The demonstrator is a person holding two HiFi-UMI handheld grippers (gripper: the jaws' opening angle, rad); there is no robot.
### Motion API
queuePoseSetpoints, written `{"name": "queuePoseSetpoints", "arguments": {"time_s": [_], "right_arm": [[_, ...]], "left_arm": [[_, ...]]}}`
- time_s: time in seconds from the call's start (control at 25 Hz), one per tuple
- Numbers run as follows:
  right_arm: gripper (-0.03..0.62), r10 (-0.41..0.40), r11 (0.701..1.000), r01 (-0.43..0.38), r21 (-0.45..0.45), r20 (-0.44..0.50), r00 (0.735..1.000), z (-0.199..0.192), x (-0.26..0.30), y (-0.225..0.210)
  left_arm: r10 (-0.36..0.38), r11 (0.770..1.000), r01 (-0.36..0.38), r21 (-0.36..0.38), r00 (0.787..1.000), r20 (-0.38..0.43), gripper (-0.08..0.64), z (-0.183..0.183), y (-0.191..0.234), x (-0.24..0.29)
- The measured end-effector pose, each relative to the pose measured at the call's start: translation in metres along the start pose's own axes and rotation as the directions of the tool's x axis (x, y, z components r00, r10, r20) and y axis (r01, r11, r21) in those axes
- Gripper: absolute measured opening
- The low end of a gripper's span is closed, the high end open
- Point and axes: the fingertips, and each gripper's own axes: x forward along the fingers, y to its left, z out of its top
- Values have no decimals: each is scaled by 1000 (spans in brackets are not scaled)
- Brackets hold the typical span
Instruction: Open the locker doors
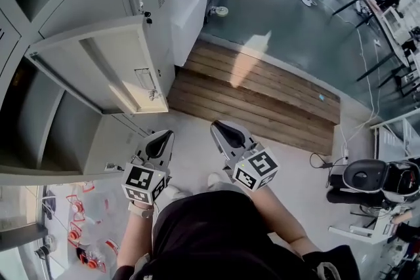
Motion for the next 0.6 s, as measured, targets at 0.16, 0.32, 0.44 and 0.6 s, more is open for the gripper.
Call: {"name": "queuePoseSetpoints", "arguments": {"time_s": [0.16, 0.32, 0.44, 0.6], "right_arm": [[51, -49, 999, 49, -8, 0, 999, -3, -16, -7], [51, -85, 996, 85, 1, -7, 996, -8, -24, -13], [51, -100, 995, 100, -1, -6, 995, -10, -30, -13], [52, -101, 994, 100, -31, -15, 995, -13, -34, -10]], "left_arm": [[-25, 1000, 25, 6, 1000, -5, 18, -2, -6, 3], [-53, 998, 54, 18, 998, -14, 18, -3, -13, 6], [-67, 997, 67, 25, 998, -21, 18, -3, -17, 7], [-72, 997, 73, 29, 997, -27, 18, -4, -20, 7]]}}
